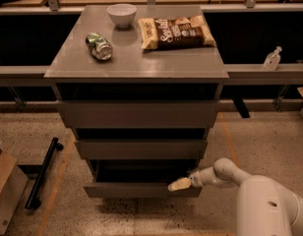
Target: Open bottom drawer
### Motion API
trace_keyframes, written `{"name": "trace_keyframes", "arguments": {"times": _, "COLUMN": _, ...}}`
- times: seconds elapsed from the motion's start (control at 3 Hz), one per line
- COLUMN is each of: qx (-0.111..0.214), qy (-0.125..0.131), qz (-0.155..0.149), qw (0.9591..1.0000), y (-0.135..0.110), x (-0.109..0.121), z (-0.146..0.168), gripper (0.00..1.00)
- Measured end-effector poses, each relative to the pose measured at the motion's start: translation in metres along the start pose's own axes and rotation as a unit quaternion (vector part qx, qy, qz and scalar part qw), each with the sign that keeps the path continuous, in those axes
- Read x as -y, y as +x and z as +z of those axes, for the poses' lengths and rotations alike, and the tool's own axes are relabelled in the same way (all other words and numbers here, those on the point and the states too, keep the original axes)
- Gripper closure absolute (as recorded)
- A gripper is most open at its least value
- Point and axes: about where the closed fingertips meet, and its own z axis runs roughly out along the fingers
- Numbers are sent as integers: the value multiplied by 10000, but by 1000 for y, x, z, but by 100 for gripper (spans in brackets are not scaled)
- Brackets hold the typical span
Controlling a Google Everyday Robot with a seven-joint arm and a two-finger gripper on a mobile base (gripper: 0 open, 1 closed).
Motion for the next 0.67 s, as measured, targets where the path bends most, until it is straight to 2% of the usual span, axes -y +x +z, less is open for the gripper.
{"name": "trace_keyframes", "arguments": {"times": 0.33, "qx": -149, "qy": -95, "qz": 171, "qw": 9997, "y": 15, "x": -4, "z": 10, "gripper": 0}}
{"name": "trace_keyframes", "arguments": {"times": 0.67, "qx": -399, "qy": -191, "qz": 397, "qw": 9982, "y": 38, "x": -21, "z": 17, "gripper": 18}}
